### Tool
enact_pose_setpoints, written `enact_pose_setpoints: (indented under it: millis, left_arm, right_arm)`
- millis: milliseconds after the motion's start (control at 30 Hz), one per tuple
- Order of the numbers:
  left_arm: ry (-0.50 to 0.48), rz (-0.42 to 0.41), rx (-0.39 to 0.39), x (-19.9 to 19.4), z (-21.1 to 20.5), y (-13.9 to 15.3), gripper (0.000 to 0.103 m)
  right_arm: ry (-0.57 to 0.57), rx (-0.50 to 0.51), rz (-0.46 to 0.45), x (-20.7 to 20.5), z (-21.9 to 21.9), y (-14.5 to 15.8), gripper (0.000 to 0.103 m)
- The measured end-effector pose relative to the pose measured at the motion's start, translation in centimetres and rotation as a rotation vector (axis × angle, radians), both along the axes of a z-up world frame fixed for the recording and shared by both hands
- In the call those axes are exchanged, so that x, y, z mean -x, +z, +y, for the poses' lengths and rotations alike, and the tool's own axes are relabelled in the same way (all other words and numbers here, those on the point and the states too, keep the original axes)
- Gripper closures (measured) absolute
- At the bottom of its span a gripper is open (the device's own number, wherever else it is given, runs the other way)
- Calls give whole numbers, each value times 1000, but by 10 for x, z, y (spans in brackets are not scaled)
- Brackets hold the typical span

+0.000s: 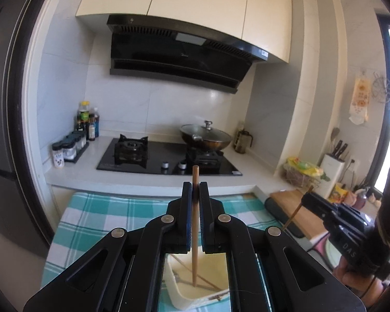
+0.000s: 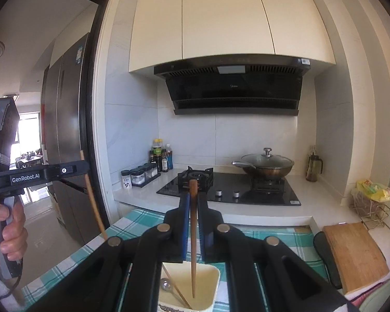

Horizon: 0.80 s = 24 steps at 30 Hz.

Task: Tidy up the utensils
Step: 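Carry both chopsticks over the cream caddy and lower them inside, then open both tools to release the chopsticks into the caddy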

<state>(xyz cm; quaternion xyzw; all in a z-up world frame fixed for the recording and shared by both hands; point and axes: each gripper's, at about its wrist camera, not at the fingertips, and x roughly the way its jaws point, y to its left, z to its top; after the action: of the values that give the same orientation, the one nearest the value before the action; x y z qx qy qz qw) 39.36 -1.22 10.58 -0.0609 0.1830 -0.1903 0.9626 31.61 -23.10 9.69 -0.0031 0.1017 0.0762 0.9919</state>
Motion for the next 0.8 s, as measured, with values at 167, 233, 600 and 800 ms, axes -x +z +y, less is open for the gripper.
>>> enact_pose_setpoints:
  millis: [167,233,600,800]
  left_arm:
    - [-17,149,-73,-46,-27,-56,100]
    - [-32,212,-99,-57,-34,-75,100]
    - [-61,314,-141,-40,-37,-95,47]
    - [-45,262,-283,51,-3,-115,16]
  right_arm:
    - [2,52,170,-55,7,-52,97]
    - [7,50,249,-71,5,-70,97]
    - [-1,-91,404,-91,-14,-94,60]
    - [-22,-41,313,-17,-26,-95,37]
